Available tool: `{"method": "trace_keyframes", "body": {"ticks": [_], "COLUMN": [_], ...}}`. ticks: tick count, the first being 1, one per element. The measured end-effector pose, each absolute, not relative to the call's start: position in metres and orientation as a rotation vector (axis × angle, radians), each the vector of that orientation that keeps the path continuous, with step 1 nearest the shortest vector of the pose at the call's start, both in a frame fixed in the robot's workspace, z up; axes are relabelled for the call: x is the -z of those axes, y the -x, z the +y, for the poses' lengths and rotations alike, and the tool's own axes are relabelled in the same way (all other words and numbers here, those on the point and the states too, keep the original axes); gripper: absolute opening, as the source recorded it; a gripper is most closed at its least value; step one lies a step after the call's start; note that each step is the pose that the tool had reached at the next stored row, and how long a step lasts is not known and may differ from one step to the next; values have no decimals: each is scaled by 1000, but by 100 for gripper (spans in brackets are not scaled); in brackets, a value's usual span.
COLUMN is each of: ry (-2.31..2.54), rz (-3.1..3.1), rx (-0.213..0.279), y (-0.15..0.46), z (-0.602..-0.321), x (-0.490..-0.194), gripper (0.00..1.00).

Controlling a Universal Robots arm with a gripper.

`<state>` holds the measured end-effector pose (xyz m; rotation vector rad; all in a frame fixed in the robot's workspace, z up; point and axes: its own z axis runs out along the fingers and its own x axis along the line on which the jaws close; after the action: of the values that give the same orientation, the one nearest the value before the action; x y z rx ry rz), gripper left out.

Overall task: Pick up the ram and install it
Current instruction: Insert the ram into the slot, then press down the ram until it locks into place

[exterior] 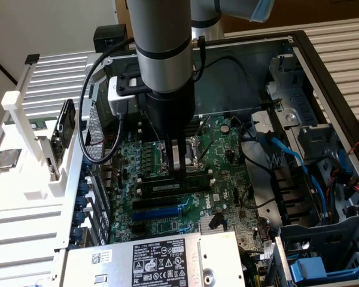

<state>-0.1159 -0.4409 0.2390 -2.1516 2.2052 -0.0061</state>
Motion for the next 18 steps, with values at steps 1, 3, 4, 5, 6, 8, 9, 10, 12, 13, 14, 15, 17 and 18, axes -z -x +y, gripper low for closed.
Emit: {"method": "trace_keyframes", "body": {"ticks": [1,3,4,5,6,8,9,10,12,13,14,15,17,18], "ry": [2152,2151,2152,2152,2152,2152,2152,2152,2152,2152,2152,2152,2152,2152], "rz": [2205,2205,2205,2205,2205,2205,2205,2205,2205,2205,2205,2205,2205,2205], "rx": [6,6,6,6,6,6,6,6,6,6,6,6,6,6], "y": [116,116,116,116,116,116,116,116,116,116,116,116,116,116], "z": [-441,-441,-441,-441,-441,-441,-441,-441,-441,-441,-441,-441,-441,-441], "x": [-240,-240,-240,-240,-240,-240,-240,-240,-240,-240,-240,-240,-240,-240], "gripper": [20,20,20,20,20,20,20,20,20,20,20,20,18,11]}}
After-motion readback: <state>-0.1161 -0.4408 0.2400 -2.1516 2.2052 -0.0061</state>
